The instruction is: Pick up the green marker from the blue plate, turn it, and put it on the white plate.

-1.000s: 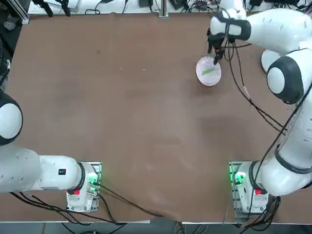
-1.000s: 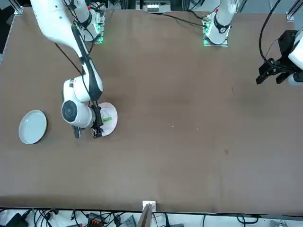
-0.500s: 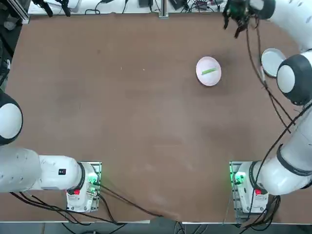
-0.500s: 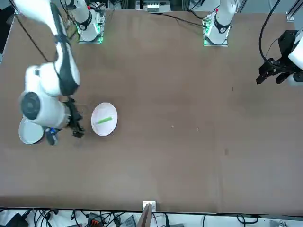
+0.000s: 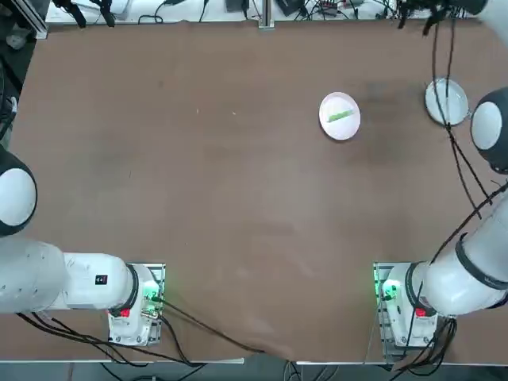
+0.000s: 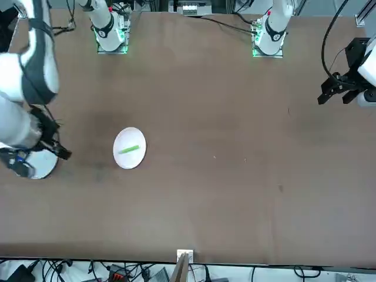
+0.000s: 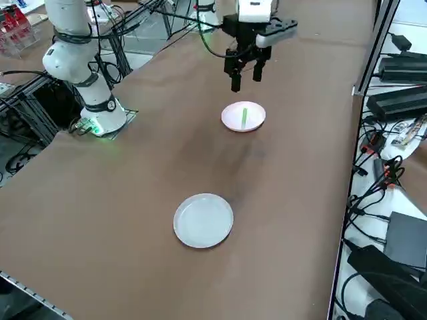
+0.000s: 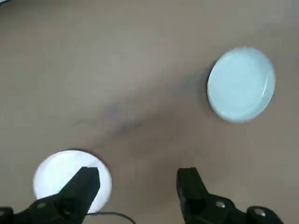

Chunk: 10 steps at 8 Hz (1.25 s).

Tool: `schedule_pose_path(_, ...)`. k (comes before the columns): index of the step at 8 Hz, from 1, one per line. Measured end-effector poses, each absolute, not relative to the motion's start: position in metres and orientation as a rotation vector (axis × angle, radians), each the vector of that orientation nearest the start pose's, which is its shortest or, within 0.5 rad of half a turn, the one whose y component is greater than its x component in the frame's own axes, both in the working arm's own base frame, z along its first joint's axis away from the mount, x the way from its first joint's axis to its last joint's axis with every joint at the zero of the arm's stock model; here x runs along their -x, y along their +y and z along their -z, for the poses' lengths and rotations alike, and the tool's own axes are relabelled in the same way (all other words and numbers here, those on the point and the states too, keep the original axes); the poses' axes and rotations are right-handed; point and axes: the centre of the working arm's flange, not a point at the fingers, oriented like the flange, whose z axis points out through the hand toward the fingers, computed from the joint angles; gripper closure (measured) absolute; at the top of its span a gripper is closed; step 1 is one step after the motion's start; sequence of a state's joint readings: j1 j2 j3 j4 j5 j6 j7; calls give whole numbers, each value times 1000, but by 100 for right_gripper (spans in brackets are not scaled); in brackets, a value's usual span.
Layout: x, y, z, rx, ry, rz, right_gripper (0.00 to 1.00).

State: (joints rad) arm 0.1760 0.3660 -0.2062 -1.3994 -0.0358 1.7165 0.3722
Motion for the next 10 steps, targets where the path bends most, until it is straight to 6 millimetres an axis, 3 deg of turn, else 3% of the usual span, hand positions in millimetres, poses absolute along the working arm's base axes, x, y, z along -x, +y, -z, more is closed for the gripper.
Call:
schedule_pose_path(2, -652, -43, -535, 3223, 325, 20, 0)
schedule_pose_path(4, -636, -63, -567, 3227, 145, 41, 0)
schedule_pose_path(7, -612, -35, -607, 3205, 50, 54, 0)
schedule_pose_path(10, -571, -33, -619, 3192, 33, -38, 0)
